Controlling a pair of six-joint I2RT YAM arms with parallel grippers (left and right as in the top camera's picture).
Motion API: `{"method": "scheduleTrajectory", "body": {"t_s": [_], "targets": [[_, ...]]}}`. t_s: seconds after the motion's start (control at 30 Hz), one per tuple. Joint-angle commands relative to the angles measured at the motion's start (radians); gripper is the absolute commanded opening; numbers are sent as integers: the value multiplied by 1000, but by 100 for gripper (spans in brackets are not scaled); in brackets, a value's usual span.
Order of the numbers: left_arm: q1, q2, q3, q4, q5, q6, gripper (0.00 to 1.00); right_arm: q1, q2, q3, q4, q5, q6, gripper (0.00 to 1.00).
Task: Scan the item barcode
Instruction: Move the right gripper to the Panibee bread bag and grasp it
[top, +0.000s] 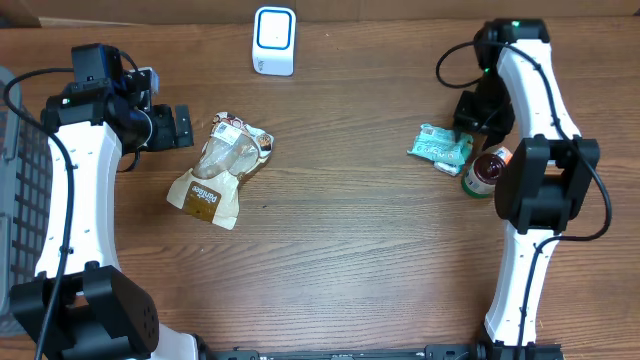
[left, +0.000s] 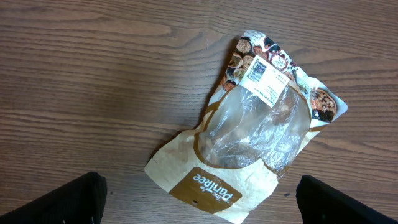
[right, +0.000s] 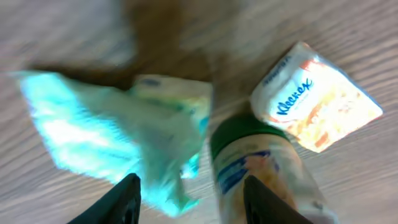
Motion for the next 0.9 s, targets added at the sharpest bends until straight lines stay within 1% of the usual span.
{"method": "scheduleTrajectory", "body": {"t_s": [0.0, 0.1, 0.2, 0.27, 0.33, 0.37, 0.4, 0.5, 0.7, 0.87], "targets": [[5, -11, 15, 0, 3, 19, 100, 27, -16, 121, 6, -175, -109, 50], [5, -11, 15, 0, 3, 19, 100, 71, -16, 174, 28, -315, -156, 50], [5, -11, 15, 0, 3, 19, 100, 156, -13, 166, 126, -474, -148, 50], [5, -11, 15, 0, 3, 18, 100, 214, -12, 145, 188, -538, -109, 50], [5, -11, 15, 0, 3, 19, 100, 286, -12, 107, 262, -552, -41, 52], [5, -11, 15, 0, 3, 18, 100, 317, -12, 87, 293, -550, -13, 56], [5, -11, 15, 0, 3, 19, 100, 389, -11, 29, 370, -549, 47, 59], [5, -11, 15, 0, 3, 19, 100, 483, -11, -66, 459, -549, 117, 68], [5, -11, 15, 0, 3, 19, 100, 621, -11, -210, 601, -568, 266, 70], [5, -11, 15, 0, 3, 19, 100, 704, -10, -278, 766, -565, 416, 71]]}}
